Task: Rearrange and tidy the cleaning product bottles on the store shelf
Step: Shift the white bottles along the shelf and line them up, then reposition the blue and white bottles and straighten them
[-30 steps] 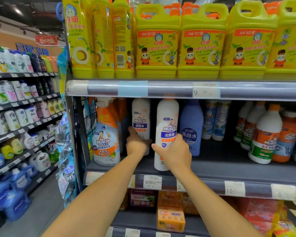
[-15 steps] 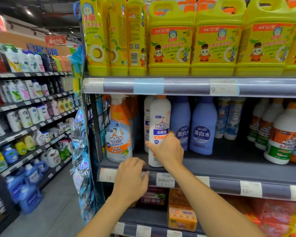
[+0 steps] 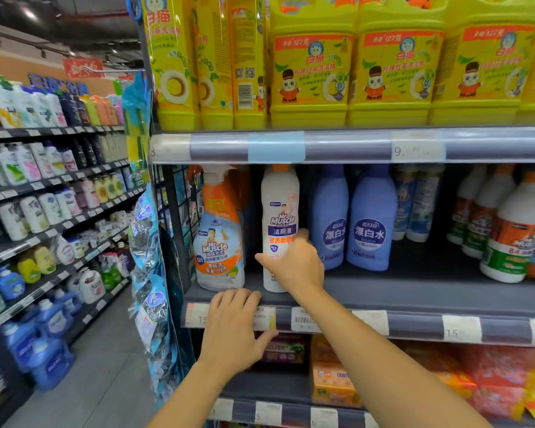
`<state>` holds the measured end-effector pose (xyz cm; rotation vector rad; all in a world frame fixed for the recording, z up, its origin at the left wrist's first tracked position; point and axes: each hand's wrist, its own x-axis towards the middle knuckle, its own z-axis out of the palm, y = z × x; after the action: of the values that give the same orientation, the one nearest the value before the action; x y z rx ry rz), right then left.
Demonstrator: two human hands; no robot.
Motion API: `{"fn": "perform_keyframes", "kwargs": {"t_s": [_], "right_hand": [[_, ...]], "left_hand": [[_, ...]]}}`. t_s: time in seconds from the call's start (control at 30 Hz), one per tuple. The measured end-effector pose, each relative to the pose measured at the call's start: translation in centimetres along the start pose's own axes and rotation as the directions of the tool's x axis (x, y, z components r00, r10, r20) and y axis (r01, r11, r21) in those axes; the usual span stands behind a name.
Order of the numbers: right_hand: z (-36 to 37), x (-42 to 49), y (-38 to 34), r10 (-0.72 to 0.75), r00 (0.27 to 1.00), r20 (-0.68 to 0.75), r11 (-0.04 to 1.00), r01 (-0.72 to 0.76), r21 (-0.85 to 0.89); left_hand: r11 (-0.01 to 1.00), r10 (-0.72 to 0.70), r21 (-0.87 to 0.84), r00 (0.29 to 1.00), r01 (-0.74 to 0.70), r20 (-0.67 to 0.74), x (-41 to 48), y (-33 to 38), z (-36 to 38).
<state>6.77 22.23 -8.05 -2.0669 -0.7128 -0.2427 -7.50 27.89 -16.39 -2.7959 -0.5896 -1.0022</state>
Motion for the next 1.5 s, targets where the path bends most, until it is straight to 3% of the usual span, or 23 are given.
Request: {"fn": "perform_keyframes", "kwargs": {"t_s": [0.13,0.23,0.47,0.93,1.1,1.27,1.5], "right_hand": [[-1.2,0.6,2.2,-0.035,0.975,0.218,0.985,-0.003,0.174],[-1.8,0.8,3.3,-0.089,0.942,0.325,0.983,0.031,0.179],[-0.9,0.7,3.7,-0.094,0.944,0.317,0.982,0.036,0.187],[-3.0,-0.2,5.4,-0.102,0.911,0.401,0.995,0.094,0.038],[-6.1,-1.3,6.1,-0.164,0.843,0.512,0.968,0.237,-0.079],[-9.7,-2.4,7.5,-0.198,0.770,0.607,0.903,0.384,-0.192],[-16.3,-2.7,11.1,-0.169,0.786,0.595,0.871,0.401,-0.282]], "left_hand": [[1.000,-0.009,-0.010,1.000,0.009,-0.011,0.2,0.0,0.0],[1.000,-0.010,-0.010,1.000,0.010,-0.012,0.1,0.0,0.2],[1.000,-0.012,-0.030,1.000,0.011,-0.016,0.2,-0.2,0.4],[0.999,-0.033,-0.002,0.998,0.033,0.060,0.5,0.4,-0.6],[0.998,-0.028,0.058,0.992,0.022,0.120,0.8,0.8,-1.0],[0.993,-0.095,0.100,0.959,0.070,0.269,2.1,2.5,-2.0],[0.998,0.058,-0.015,0.952,-0.056,0.302,5.0,10.6,-2.8]]}}
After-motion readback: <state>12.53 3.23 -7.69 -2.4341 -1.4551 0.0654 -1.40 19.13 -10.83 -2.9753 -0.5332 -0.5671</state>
